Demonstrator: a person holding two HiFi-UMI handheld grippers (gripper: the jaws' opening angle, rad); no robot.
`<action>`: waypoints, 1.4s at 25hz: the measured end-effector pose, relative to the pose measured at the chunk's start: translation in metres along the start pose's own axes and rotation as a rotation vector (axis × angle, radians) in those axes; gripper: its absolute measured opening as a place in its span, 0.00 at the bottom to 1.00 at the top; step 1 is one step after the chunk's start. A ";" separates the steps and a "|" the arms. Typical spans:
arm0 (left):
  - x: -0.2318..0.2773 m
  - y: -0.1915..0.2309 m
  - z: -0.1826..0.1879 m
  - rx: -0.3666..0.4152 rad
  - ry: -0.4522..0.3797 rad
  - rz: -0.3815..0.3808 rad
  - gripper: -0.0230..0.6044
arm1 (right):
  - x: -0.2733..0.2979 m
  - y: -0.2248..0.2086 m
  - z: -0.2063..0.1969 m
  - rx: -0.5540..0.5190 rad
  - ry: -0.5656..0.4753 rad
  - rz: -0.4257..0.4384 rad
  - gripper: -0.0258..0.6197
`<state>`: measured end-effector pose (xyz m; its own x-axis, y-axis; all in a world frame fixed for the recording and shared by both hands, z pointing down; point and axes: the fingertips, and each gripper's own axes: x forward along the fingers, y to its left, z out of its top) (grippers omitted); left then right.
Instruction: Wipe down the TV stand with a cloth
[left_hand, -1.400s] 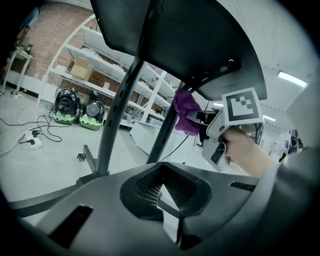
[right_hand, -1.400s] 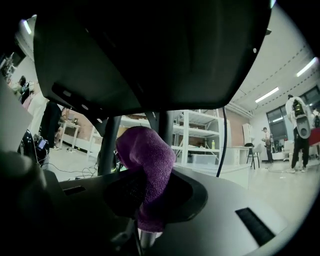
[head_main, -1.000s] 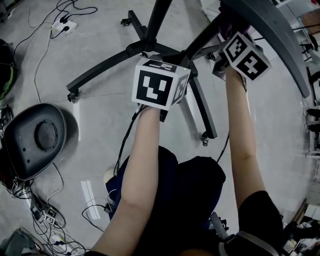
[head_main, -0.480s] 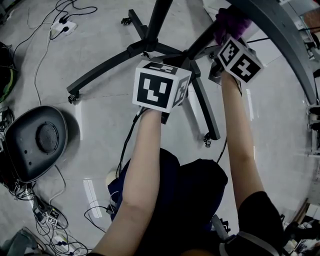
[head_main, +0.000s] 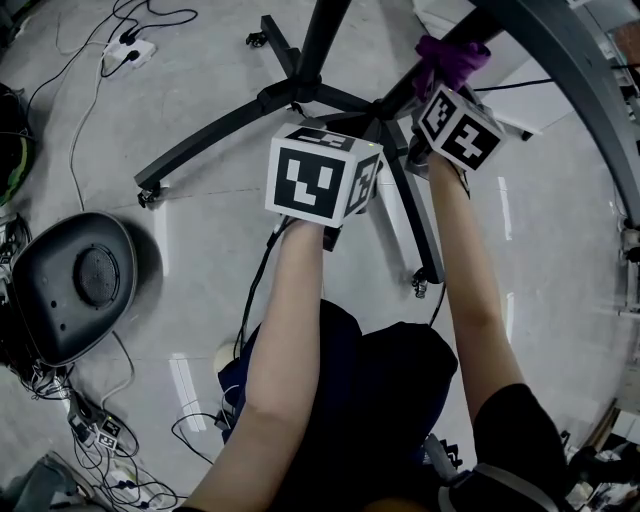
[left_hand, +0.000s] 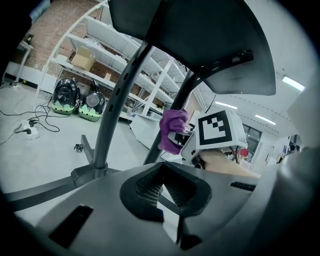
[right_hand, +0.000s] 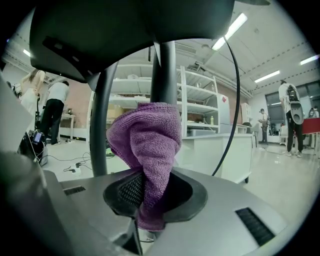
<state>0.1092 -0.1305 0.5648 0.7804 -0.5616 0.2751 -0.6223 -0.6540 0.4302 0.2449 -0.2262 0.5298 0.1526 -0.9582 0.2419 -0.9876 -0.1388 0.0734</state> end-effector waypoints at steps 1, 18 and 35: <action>0.001 0.001 -0.001 -0.001 0.003 0.000 0.04 | 0.001 0.000 -0.004 0.001 0.007 0.000 0.19; 0.010 0.010 -0.010 -0.026 0.026 -0.005 0.04 | 0.030 -0.003 -0.101 -0.042 0.178 -0.036 0.19; 0.014 0.016 -0.011 -0.045 0.015 0.016 0.04 | 0.055 -0.006 -0.196 -0.074 0.361 -0.047 0.19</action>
<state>0.1116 -0.1432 0.5848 0.7715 -0.5636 0.2951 -0.6314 -0.6217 0.4635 0.2663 -0.2292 0.7320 0.2142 -0.7993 0.5614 -0.9758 -0.1498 0.1591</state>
